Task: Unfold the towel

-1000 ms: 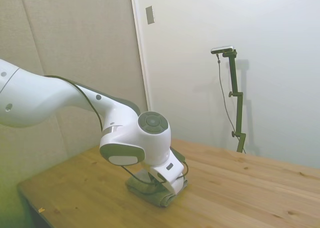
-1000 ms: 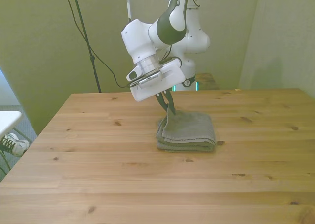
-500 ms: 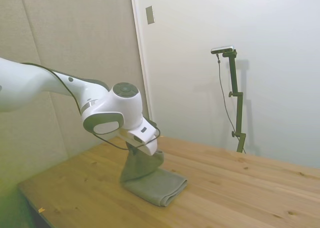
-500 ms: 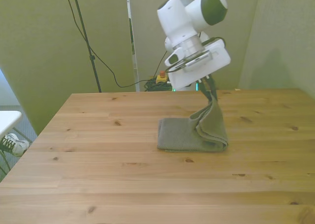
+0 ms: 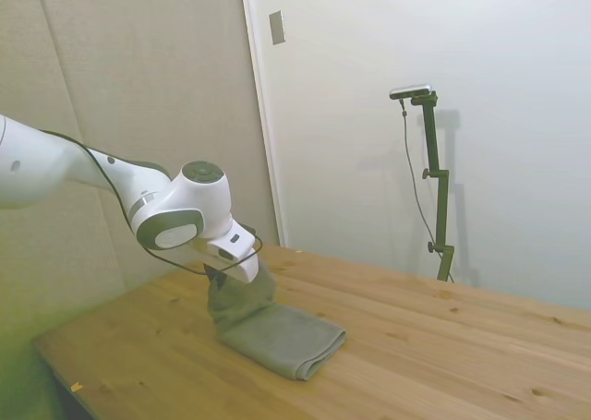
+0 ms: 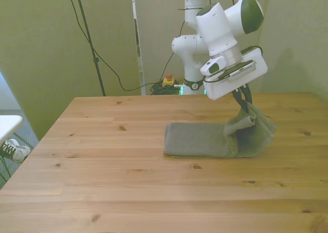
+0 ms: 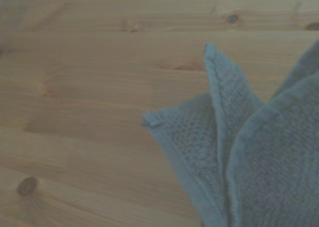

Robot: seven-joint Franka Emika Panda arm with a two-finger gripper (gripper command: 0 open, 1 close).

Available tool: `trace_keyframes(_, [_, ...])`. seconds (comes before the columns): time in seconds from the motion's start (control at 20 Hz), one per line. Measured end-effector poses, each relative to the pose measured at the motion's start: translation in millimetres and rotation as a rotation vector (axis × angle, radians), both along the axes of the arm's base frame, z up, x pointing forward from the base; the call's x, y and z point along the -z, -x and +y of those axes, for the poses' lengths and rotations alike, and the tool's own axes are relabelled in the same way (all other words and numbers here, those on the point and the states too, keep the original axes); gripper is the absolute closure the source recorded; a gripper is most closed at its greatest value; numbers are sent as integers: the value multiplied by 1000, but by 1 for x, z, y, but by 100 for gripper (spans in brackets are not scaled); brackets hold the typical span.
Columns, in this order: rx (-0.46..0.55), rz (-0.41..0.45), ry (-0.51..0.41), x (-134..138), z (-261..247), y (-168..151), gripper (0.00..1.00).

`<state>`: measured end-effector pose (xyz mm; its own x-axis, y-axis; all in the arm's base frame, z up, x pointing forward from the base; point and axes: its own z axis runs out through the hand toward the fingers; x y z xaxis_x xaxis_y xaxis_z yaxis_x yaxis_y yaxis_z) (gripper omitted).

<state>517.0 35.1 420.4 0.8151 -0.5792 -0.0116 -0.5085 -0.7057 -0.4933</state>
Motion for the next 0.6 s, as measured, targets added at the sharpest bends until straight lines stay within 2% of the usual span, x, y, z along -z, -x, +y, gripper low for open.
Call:
trace_keyframes(0.5, [-51, -12, 18, -1, 44, -4, 100])
trace_keyframes(0.55, [-63, -11, 20, -1, 50, -4, 0])
trace_keyframes(0.6, [-78, -7, 26, 1, 57, -4, 0])
